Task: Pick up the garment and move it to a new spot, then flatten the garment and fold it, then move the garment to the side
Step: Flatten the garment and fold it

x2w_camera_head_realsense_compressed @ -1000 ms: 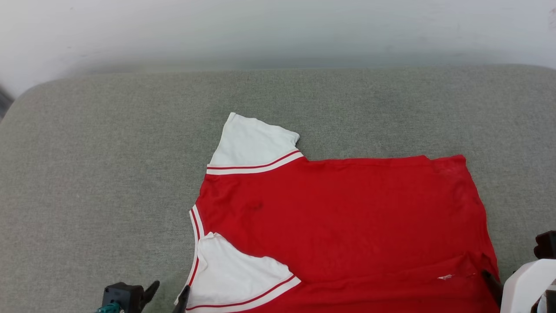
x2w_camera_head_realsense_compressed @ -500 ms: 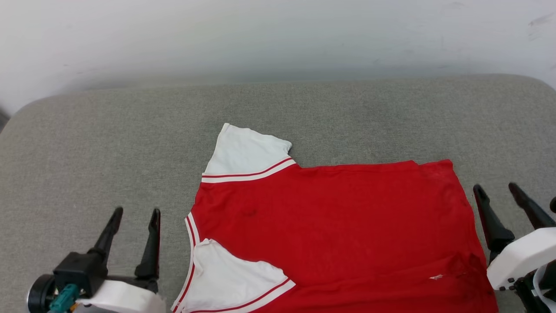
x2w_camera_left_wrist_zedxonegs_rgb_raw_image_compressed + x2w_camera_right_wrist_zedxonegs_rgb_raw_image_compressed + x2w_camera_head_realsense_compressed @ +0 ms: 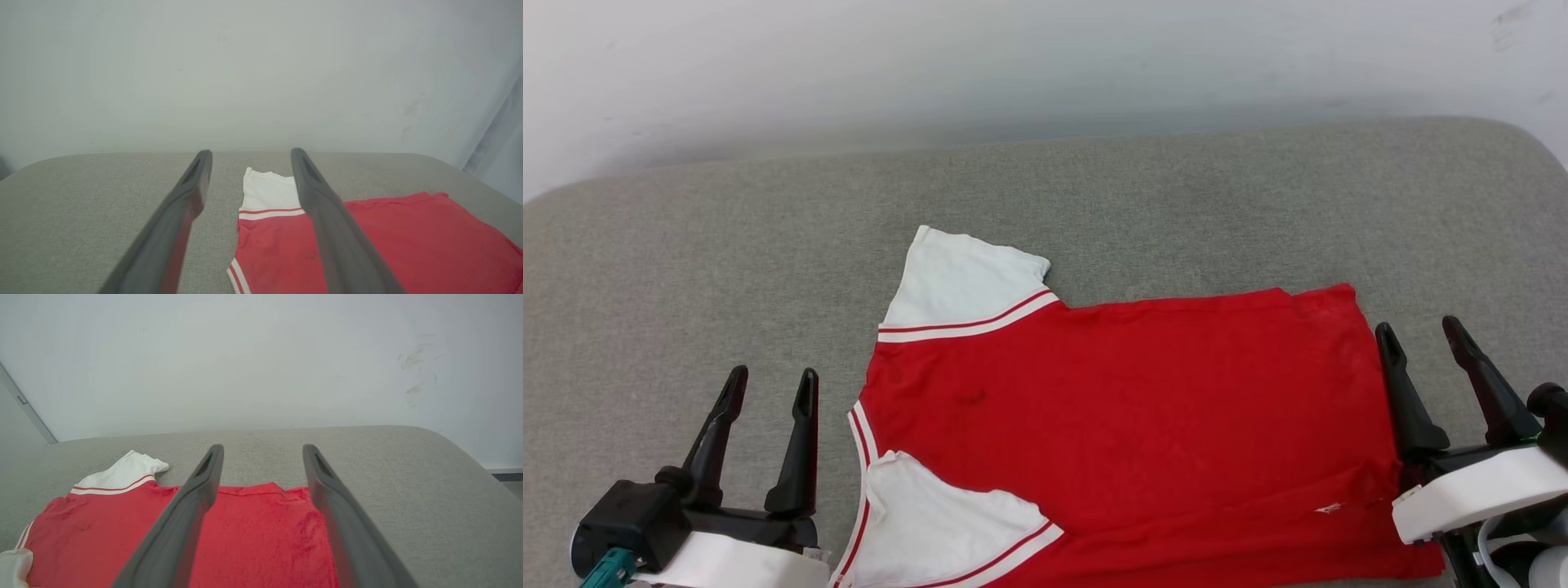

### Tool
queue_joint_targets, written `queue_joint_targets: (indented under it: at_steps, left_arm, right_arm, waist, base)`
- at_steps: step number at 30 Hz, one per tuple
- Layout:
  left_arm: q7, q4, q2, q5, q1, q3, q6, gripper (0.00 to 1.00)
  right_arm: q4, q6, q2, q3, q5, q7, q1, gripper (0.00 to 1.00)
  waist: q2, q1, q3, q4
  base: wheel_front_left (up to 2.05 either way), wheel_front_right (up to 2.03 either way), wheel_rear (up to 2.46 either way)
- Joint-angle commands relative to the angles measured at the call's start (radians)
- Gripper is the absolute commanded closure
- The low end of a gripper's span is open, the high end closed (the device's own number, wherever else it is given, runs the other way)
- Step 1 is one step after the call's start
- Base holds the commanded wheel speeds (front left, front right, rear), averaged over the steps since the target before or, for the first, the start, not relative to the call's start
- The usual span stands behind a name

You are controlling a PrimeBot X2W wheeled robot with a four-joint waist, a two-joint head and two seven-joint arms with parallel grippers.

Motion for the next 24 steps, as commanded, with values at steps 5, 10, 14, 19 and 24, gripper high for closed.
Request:
queue_joint_targets:
  at_steps: [5,10,14,19,24]
  left_arm:
    - [-0.002,0.031,0.005,0.023,-0.031,0.01,-0.041,0.0]
    - [0.05,0.063,0.06,0.021,-0.139,-0.015,-0.073,0.0]
    - [0.144,0.076,0.133,0.012,-0.286,-0.049,-0.096,0.0]
    - [0.319,0.118,0.263,-0.062,-0.528,-0.122,-0.109,0.0]
    - [0.533,0.175,0.429,-0.207,-0.763,-0.271,-0.11,0.0]
  right_arm:
    - [0.003,0.0,-0.007,0.001,-0.019,-0.017,-0.027,0.0]
    - [-0.017,0.0,0.0,-0.005,-0.038,-0.019,-0.049,0.0]
    - [-0.036,0.0,0.009,-0.008,-0.045,-0.016,-0.07,0.0]
    - [-0.053,0.0,0.001,0.022,-0.066,-0.012,-0.119,0.0]
    - [-0.06,0.0,0.018,0.044,-0.063,-0.02,-0.171,0.0]
  waist:
    - [0.0,0.0,0.027,-0.016]
    - [0.0,0.0,0.094,-0.036]
    - [0.0,0.0,0.164,-0.055]
    - [0.0,0.0,0.262,-0.09]
    - [0.0,0.0,0.34,-0.133]
  base:
    - [0.0,0.0,0.0]
    - [0.0,0.0,0.0]
    - [0.0,0.0,0.0]
    - [0.0,0.0,0.0]
    - [0.0,0.0,0.0]
